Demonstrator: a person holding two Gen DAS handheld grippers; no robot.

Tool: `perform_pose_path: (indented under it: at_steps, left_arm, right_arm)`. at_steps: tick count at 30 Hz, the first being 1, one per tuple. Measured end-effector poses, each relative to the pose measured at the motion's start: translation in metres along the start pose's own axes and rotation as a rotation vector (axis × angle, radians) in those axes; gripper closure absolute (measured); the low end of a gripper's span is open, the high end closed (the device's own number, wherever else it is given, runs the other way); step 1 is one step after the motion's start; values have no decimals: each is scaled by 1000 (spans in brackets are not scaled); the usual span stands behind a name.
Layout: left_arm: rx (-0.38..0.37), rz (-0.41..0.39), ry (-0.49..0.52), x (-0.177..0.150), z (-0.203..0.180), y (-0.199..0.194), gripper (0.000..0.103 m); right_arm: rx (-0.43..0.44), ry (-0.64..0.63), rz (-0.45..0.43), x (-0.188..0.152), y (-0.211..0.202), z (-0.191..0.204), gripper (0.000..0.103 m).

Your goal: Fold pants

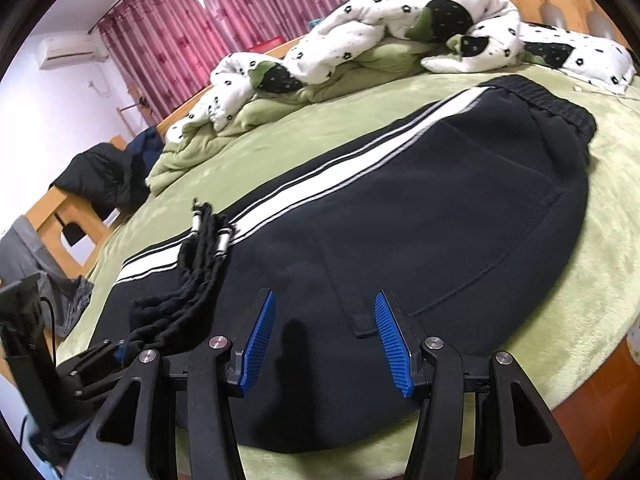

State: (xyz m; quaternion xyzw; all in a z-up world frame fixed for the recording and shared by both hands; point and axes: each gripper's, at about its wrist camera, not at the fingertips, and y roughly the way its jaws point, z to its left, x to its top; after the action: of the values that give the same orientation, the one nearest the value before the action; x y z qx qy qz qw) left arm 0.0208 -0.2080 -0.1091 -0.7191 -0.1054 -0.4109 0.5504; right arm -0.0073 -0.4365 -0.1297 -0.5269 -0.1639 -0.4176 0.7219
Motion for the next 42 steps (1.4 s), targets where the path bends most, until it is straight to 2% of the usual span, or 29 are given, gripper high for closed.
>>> perform_pose_path:
  at_steps: [1, 4, 7, 9, 12, 15, 16, 17, 19, 20, 22, 24, 25, 27, 30, 32, 35, 38, 42]
  left_arm:
    - [-1, -14, -5, -2, 6, -7, 59]
    - [1, -58, -22, -12, 27, -31, 43]
    - [37, -104, -45, -26, 52, -57, 43]
    - [25, -121, -31, -35, 65, -73, 42]
    - [162, -118, -27, -48, 84, -82, 42]
    - [209, -100, -77, -62, 109, -88, 42]
    - [209, -96, -106, -66, 119, -91, 42]
    - [203, -92, -130, -70, 127, -94, 42]
    - [183, -76, -163, -77, 138, -96, 42]
    - [172, -65, -175, -81, 143, -95, 42]
    - [180, -53, -189, -87, 149, -94, 42]
    - [172, -48, -199, -90, 153, -91, 42]
    - [155, -46, -206, -90, 154, -88, 42]
    - [130, -28, -201, -91, 155, -81, 42]
    - [162, -17, -205, -91, 156, -71, 42]
    - [162, 3, -206, -89, 155, -64, 42]
    - [213, 8, -161, -89, 148, -56, 42]
    - [212, -9, -175, -90, 148, -58, 42]
    - [201, -35, -203, -92, 153, -64, 42]
  right_arm:
    - [6, -7, 2, 0, 1, 4, 51]
    - [36, -31, 18, 1, 6, 19, 51]
    - [84, -79, 41, -1, 10, 42, 51]
    - [120, -120, 45, -4, 10, 60, 51]
    - [177, -141, 47, -5, 11, 80, 51]
    - [187, -151, 86, -7, 23, 95, 51]
    - [181, -157, 102, -8, 29, 99, 52]
    - [178, -164, 119, -10, 35, 103, 65]
    - [166, -184, 165, -14, 46, 110, 82]
    - [144, -199, 167, -17, 47, 111, 87]
    - [164, -192, 137, -16, 38, 106, 88]
    - [259, -108, 112, -14, 21, 92, 88]
    - [274, -87, 104, -15, 14, 87, 88]
    - [247, -123, 147, -23, 17, 89, 88]
    - [172, -193, 215, -36, 32, 98, 82]
    - [175, -197, 207, -34, 31, 99, 75]
    - [173, -155, 165, -23, 31, 95, 60]
    - [154, -118, 182, -6, 49, 92, 60]
    - [182, -71, 274, 5, 90, 90, 59]
